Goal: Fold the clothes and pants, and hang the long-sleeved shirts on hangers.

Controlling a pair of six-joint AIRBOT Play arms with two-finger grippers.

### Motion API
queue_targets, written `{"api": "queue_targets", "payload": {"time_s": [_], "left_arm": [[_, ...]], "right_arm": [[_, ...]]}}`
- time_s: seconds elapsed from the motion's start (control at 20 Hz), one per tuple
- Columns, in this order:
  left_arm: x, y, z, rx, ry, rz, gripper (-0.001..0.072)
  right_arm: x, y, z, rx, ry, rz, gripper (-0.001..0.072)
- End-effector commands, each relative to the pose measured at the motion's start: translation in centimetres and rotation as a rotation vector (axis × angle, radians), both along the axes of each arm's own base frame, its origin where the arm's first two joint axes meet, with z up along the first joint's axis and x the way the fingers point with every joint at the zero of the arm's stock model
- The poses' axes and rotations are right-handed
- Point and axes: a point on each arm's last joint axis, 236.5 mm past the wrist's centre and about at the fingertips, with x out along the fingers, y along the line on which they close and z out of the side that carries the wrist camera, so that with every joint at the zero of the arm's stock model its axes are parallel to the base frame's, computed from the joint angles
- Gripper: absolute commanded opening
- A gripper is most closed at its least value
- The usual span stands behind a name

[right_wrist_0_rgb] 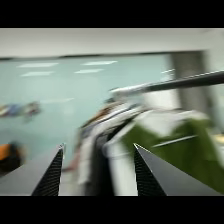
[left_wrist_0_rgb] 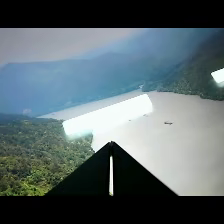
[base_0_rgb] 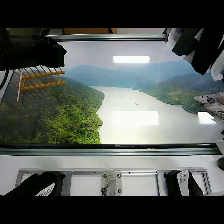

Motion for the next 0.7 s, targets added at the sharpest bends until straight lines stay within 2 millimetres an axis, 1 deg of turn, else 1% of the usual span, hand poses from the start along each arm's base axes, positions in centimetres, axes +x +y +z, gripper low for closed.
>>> {"api": "queue_targets", "payload": {"time_s": [0.0,0.05,0.1,0.2,0.25,0.3,0.4,0.45,0.55,0.65], "left_arm": [[1.1,1.1,-2.9,-0.024,0.034,0.049,0.0016],[1.2,0.9,-4.1,-0.055,0.051,0.047,0.0016],[1.2,0.4,-5.0,-0.099,0.066,0.04,0.0016],[1.3,-0.2,-6.4,-0.166,0.091,0.033,0.0016],[1.4,-0.2,-7.0,-0.177,0.097,0.04,0.0016],[1.4,-0.1,-7.9,-0.173,0.111,0.044,0.0016],[1.4,-0.1,-9.1,-0.166,0.136,0.047,0.0016],[1.4,-0.1,-9.6,-0.163,0.147,0.048,0.0016],[1.3,-0.1,-10.6,-0.157,0.167,0.05,0.0016],[1.3,-0.1,-10.9,-0.154,0.176,0.051,0.0016]], "right_arm": [[6.7,13.1,-6.3,-0.197,0.226,0.444,0.0472],[7.8,17.2,-9.1,-0.248,0.316,0.573,0.0471],[8.4,20.9,-11.8,-0.269,0.41,0.686,0.0471],[8.5,27.8,-18.2,-0.308,0.645,0.873,0.0471],[8.2,30.8,-21.4,-0.34,0.765,0.936,0.0471],[7.8,33.0,-24.0,-0.383,0.858,0.971,0.0471],[7.2,36.7,-28.0,-0.454,0.985,1.018,0.0471],[6.8,38.4,-29.4,-0.472,1.021,1.052,0.0471],[5.9,41.1,-31.1,-0.504,1.054,1.125,0.0471],[5.4,42.6,-32.1,-0.521,1.076,1.165,0.0471]]}}
